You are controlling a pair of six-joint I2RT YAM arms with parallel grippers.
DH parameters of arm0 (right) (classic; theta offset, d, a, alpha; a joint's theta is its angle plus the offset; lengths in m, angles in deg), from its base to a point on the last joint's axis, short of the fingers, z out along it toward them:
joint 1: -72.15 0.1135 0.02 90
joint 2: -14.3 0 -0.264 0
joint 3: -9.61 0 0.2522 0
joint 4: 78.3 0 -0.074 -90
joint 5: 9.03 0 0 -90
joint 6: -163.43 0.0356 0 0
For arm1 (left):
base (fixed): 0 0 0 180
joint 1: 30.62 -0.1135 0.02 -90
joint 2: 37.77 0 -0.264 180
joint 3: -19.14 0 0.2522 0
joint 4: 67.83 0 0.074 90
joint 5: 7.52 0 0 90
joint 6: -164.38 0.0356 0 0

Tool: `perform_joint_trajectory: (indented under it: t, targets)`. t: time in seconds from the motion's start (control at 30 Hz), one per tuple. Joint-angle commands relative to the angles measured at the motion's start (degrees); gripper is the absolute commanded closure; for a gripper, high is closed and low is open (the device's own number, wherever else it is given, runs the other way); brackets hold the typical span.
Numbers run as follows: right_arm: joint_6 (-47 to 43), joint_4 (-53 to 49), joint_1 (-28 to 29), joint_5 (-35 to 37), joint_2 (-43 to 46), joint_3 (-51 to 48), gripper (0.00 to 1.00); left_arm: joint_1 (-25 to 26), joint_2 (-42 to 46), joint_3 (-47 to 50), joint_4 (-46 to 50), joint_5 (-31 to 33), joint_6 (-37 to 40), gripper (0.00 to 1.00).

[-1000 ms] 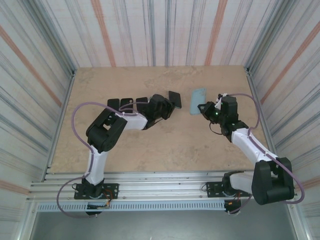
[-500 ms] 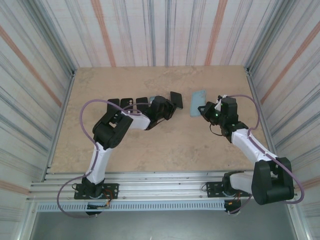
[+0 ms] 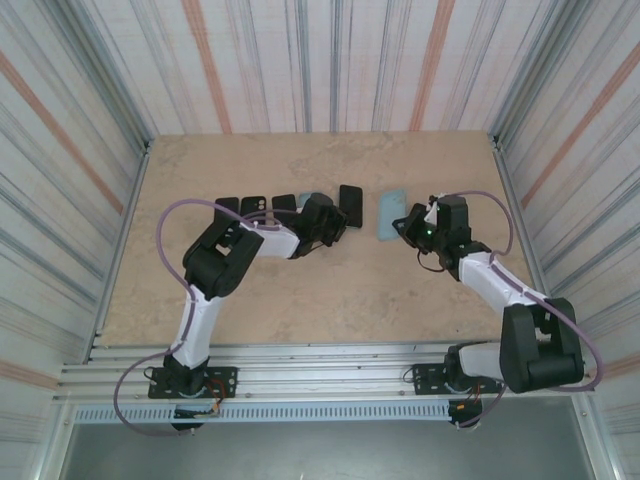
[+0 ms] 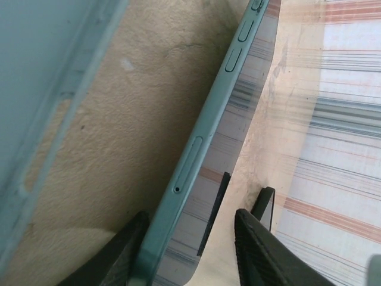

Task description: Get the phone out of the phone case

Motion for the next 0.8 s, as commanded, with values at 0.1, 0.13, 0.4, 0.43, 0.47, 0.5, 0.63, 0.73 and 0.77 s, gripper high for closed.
perform_joint_trajectory:
  t: [0.1, 0.13, 0.4, 0.43, 0.47, 0.5, 0.63, 0.73, 0.77]
  targets:
    - [-6.14, -2.01, 0.64, -1.14, -5.87, 4.75, 1.00, -0.34, 3.86, -0.15, 8.37, 0.56, 2.67, 0.49]
    - [-6.49, -1.67, 0.76, -1.34, -7.01, 5.23, 1.00, -0.37, 3.81, -0.15, 8.72, 0.41, 2.85, 0.49]
    - [-8.58, 3.38, 0.94, -2.29, -16.99, 9.43, 0.99, -0.73, 7.12, 1.89, 10.64, 0.39, 3.53, 0.46]
    - [-8.82, 4.00, 0.94, -2.64, -18.24, 10.07, 0.99, -0.88, 7.32, 2.04, 10.69, 0.25, 3.69, 0.46]
    - [-8.98, 4.57, 1.02, -2.70, -19.51, 10.77, 0.99, -1.10, 7.49, 2.21, 10.70, 0.10, 3.82, 0.46]
    - [-9.31, 4.52, 1.03, -2.60, -21.00, 11.61, 0.98, -1.29, 7.59, 2.31, 10.71, -0.18, 3.93, 0.45]
    - [-10.35, 4.96, 0.76, -3.02, -25.41, 14.42, 0.98, -2.05, 8.07, 2.65, 10.60, -1.05, 4.54, 0.45]
    - [-11.17, 4.64, 0.68, -3.09, -28.48, 16.76, 0.97, -2.40, 8.46, 3.08, 10.17, -1.64, 4.81, 0.44]
    - [-11.52, 4.53, 0.61, -2.96, -29.32, 17.46, 0.97, -2.50, 8.52, 3.15, 10.10, -1.94, 4.83, 0.44]
